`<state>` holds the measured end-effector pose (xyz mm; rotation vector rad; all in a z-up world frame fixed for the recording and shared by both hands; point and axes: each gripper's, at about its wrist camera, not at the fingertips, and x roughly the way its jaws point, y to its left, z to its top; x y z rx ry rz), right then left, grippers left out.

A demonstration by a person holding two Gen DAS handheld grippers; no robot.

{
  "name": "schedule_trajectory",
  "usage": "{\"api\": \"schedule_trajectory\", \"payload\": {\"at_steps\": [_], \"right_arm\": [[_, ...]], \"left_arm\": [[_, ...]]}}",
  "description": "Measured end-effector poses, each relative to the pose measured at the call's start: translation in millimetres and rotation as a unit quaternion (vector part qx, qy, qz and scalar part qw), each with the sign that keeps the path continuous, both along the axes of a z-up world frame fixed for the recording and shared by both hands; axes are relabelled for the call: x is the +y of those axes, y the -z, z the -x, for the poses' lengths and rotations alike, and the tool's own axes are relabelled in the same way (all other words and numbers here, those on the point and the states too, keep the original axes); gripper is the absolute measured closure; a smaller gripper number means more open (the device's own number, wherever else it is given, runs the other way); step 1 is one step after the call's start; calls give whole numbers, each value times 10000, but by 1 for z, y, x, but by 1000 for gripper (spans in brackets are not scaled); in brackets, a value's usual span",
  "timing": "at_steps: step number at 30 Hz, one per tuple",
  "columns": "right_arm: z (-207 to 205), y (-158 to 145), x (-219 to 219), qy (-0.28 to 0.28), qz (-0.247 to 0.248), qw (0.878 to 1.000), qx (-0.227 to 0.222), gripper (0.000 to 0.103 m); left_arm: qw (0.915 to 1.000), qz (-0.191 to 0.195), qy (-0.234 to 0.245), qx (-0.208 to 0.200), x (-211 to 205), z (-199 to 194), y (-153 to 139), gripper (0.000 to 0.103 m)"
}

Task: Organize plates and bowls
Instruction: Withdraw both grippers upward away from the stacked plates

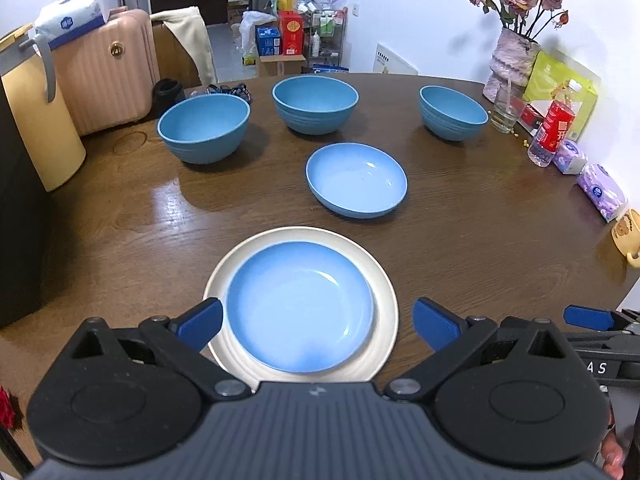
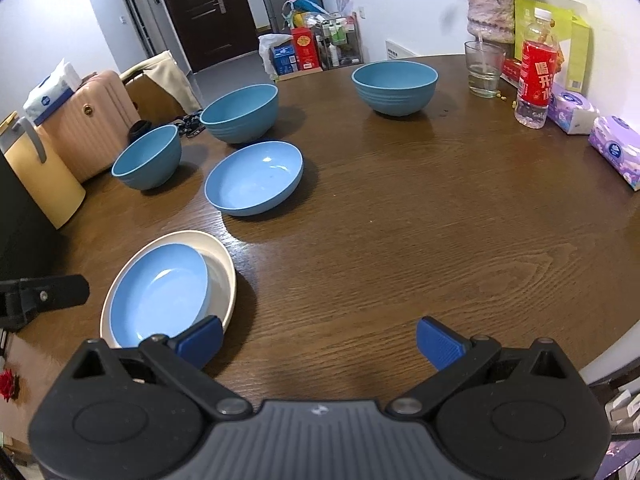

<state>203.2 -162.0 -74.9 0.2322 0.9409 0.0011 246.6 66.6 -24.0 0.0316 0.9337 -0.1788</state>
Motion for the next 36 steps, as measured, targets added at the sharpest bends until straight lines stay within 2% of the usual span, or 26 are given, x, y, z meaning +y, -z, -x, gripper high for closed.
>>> {"api": "schedule_trajectory", "payload": {"at_steps": [14, 22, 36], "right_arm": [[-4, -11, 31, 203, 183, 9996, -17, 0], [3, -11, 57, 214, 269, 9994, 23, 0], [14, -16, 79, 216, 396, 9990, 54, 0]], "left_arm": [[9996, 132, 181, -181, 41, -5, -7, 0], [9985, 54, 410, -373, 61, 7, -4, 0], [9979, 225, 415, -451, 85, 16, -2, 0]]}}
